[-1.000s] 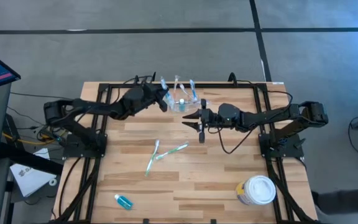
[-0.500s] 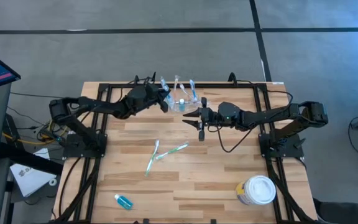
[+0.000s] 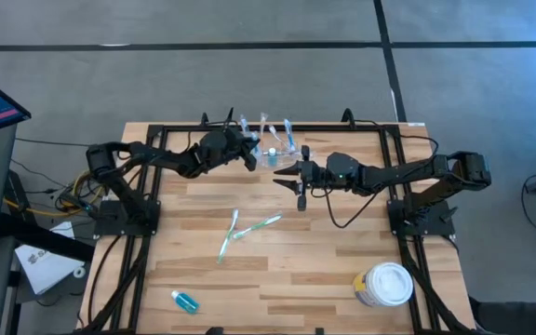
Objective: Pick & Place toothbrushing station
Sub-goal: Put the blue toothbrush into the transparent organizer, then put the green toothbrush into the transparent organizer
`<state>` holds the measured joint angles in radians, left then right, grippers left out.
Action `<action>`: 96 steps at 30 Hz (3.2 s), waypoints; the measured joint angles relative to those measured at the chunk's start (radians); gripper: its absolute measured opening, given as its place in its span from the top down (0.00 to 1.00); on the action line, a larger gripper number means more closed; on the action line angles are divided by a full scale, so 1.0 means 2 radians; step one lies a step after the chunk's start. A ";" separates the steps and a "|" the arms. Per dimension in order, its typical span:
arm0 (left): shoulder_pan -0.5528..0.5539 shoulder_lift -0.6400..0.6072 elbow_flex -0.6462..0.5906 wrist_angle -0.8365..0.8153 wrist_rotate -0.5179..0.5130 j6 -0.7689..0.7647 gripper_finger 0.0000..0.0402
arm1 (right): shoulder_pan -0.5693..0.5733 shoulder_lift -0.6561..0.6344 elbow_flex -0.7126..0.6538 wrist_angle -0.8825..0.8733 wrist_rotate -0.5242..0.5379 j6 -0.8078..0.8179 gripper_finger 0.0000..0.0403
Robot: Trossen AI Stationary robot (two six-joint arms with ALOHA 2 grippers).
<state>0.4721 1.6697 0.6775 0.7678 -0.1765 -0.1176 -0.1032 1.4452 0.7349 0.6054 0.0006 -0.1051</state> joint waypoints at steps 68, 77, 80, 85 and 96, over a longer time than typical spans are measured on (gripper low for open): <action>0.000 0.001 0.002 0.004 0.004 -0.011 0.76 | -0.002 0.000 0.000 -0.022 0.000 -0.001 0.77; 0.000 0.001 0.002 0.004 0.005 -0.011 0.61 | -0.002 0.000 0.000 -0.024 0.000 0.000 0.77; 0.000 -0.007 0.001 0.004 0.005 -0.010 0.57 | -0.002 0.000 0.000 -0.026 0.000 0.000 0.77; 0.000 -0.039 0.001 0.003 0.004 -0.005 0.53 | -0.002 0.000 0.000 -0.028 0.000 0.000 0.77; -0.017 -0.144 0.001 -0.074 0.002 0.004 0.56 | -0.002 0.000 0.000 -0.030 0.000 0.000 0.77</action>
<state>0.4375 1.3821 0.6785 0.6190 -0.1722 -0.1093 -0.1078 1.4456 0.7349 0.5449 0.0002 -0.1051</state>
